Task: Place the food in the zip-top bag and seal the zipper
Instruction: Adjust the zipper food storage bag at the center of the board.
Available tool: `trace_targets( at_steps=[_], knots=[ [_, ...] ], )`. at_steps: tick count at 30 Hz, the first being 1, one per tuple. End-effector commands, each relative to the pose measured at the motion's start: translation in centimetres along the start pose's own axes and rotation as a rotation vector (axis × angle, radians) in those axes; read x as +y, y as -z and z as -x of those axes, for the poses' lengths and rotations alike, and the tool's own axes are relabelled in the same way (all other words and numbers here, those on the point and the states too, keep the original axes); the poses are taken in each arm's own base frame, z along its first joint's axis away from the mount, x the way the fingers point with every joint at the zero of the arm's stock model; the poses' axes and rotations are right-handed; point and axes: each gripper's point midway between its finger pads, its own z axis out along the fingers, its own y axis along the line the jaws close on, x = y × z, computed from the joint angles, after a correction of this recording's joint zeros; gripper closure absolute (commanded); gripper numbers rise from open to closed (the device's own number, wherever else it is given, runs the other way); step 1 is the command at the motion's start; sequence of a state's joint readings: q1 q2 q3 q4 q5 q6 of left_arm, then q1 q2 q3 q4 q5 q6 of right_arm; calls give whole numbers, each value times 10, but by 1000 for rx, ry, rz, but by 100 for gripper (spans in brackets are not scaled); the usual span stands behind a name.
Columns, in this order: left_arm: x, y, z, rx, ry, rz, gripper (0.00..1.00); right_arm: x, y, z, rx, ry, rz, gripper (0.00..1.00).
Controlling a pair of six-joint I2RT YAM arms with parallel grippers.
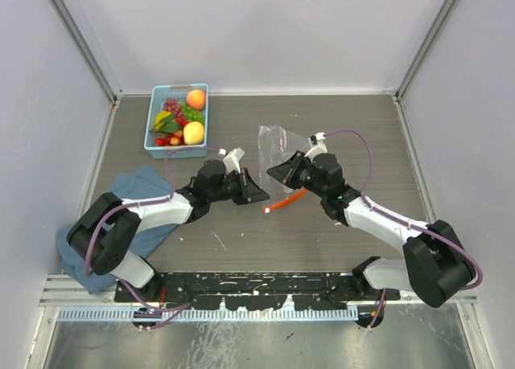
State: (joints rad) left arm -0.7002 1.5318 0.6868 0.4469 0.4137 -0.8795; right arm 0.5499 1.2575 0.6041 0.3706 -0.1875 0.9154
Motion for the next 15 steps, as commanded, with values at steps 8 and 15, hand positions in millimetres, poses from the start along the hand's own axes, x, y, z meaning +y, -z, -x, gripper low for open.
trace_targets(
  at_steps=[8, 15],
  knots=[
    [-15, 32, 35, -275, 35, -32, 100, 46, 14, 27, -83, 158, 146, 59],
    [-13, 51, 49, -417, 133, -36, 100, 15, 32, 33, -184, 125, 46, 55]
  ],
)
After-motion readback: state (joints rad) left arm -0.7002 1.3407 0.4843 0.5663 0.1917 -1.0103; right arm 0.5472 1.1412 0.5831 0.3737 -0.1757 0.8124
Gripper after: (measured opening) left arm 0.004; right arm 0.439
